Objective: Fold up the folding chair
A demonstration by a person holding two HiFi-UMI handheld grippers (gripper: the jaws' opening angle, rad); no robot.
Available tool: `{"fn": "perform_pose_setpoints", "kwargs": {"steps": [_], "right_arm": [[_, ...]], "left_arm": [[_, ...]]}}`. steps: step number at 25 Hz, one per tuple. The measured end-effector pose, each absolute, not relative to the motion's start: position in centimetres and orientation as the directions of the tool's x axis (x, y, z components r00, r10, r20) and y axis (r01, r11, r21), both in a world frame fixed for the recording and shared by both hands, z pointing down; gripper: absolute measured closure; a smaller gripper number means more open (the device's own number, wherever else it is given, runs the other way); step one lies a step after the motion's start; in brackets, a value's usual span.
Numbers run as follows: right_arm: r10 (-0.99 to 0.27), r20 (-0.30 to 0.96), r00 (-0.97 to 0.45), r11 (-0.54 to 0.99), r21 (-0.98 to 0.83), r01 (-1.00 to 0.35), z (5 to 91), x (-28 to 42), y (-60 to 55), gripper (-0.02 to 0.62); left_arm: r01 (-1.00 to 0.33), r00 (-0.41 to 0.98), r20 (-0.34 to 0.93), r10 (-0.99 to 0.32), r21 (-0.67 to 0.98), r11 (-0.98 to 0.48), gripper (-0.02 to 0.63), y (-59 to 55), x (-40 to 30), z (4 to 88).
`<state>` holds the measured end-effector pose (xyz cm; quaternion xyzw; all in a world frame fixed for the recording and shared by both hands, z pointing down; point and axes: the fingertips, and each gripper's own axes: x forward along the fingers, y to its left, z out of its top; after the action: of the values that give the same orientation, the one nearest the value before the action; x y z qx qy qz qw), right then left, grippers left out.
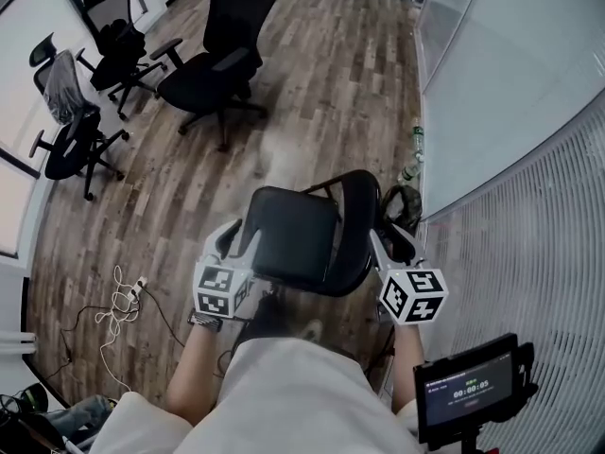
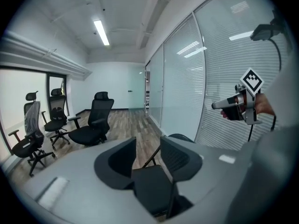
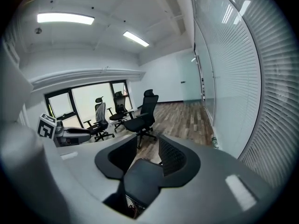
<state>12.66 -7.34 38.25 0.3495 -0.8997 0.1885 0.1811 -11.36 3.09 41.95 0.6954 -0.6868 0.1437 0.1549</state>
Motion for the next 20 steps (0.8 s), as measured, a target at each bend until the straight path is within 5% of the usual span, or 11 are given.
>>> {"fn": "perform_pose_setpoints", "kwargs": {"steps": [20], "right_arm": [[-0.515, 0.737, -0.438, 0.493, -0.163, -0.855, 47.8, 13.2, -11.7, 0.389]], "left_arm": [[-1.000, 0.011, 0.642, -0.766, -0.006, -0.019, 0.439, -1.9, -19.1, 58.7]]}}
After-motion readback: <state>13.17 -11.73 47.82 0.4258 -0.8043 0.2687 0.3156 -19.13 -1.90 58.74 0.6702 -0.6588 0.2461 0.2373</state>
